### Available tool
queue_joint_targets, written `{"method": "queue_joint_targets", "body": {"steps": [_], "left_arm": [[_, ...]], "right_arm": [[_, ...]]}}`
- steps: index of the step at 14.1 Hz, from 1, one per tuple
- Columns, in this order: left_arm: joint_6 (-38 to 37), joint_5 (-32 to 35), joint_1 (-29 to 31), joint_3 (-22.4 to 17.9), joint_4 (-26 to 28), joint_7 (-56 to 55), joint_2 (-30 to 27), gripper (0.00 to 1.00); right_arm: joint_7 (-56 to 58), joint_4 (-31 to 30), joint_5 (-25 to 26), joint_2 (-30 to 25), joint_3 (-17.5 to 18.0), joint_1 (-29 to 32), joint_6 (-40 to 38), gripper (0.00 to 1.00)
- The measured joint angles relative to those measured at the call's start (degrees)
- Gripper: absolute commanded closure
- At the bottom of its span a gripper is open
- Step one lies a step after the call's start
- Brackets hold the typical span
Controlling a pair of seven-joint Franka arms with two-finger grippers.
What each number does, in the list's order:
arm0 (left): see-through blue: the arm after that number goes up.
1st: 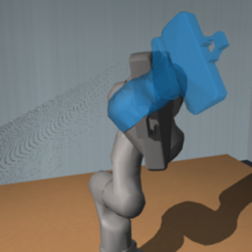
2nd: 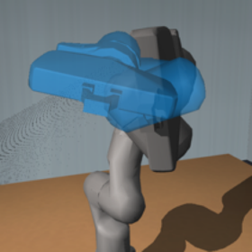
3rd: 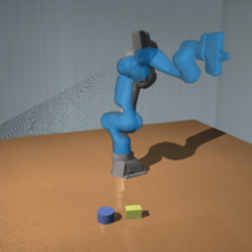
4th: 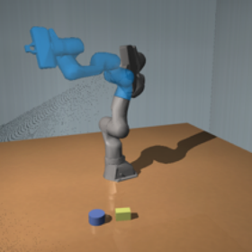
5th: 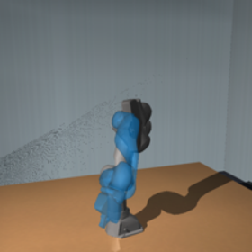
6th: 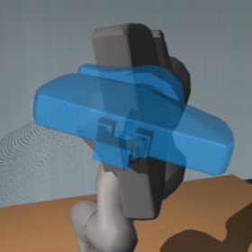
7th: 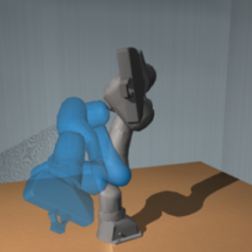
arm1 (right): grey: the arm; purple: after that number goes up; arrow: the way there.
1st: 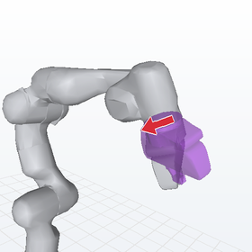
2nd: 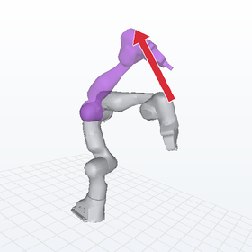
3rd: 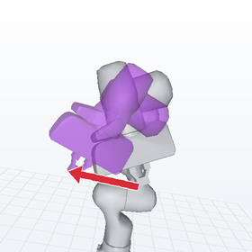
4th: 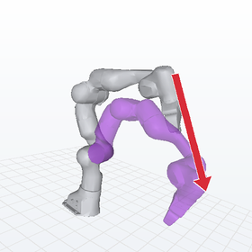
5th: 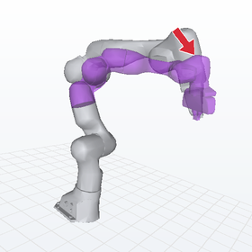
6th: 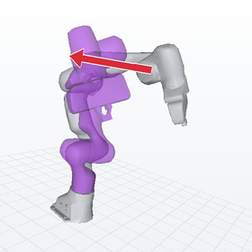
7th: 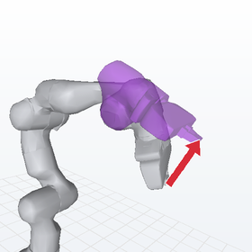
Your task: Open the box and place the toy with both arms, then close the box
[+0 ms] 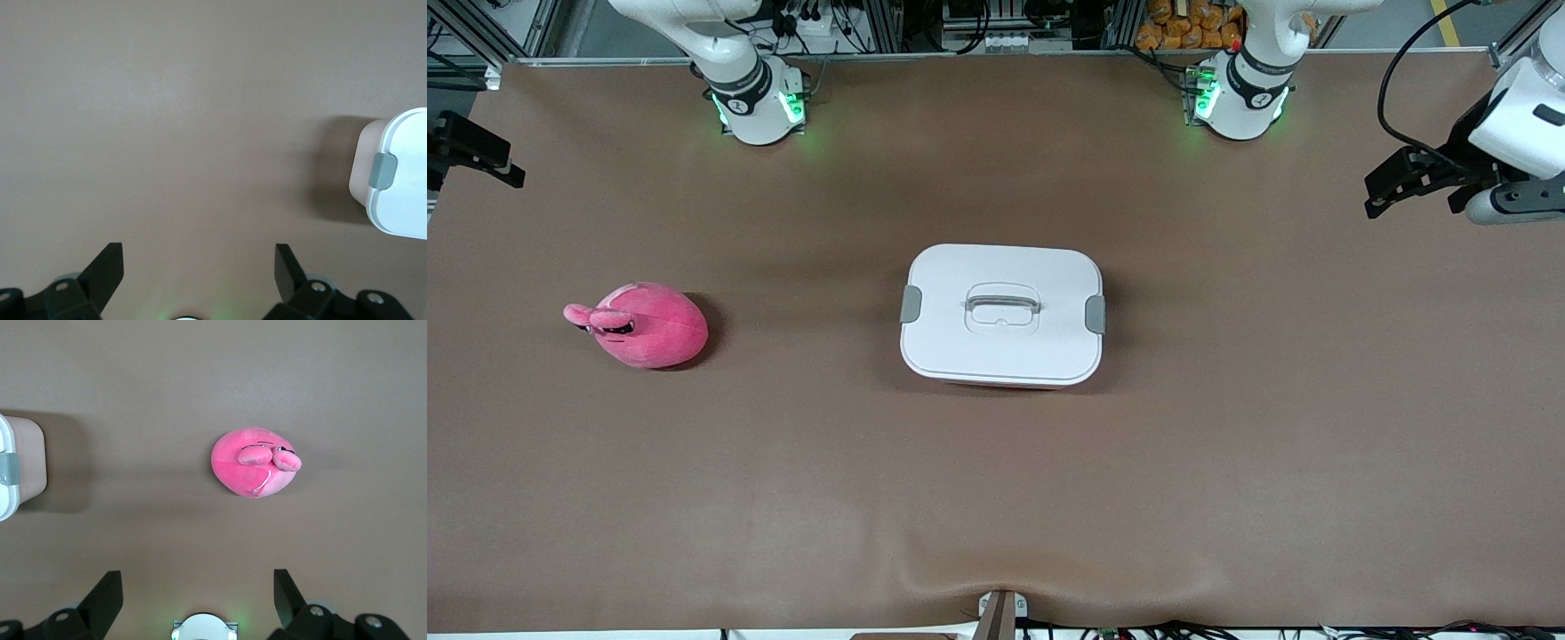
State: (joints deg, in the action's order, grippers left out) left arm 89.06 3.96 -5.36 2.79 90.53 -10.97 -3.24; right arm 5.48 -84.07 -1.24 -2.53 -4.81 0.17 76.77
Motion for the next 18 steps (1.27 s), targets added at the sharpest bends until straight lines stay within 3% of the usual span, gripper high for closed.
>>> {"method": "queue_joint_targets", "body": {"steps": [18], "left_arm": [[-1.19,-0.03,-1.60,0.58,-0.30,-4.57,3.76,0.00]], "right_arm": [[0.00,-0.28,0.00,0.18,-0.16,0.08,0.00,0.00]]}}
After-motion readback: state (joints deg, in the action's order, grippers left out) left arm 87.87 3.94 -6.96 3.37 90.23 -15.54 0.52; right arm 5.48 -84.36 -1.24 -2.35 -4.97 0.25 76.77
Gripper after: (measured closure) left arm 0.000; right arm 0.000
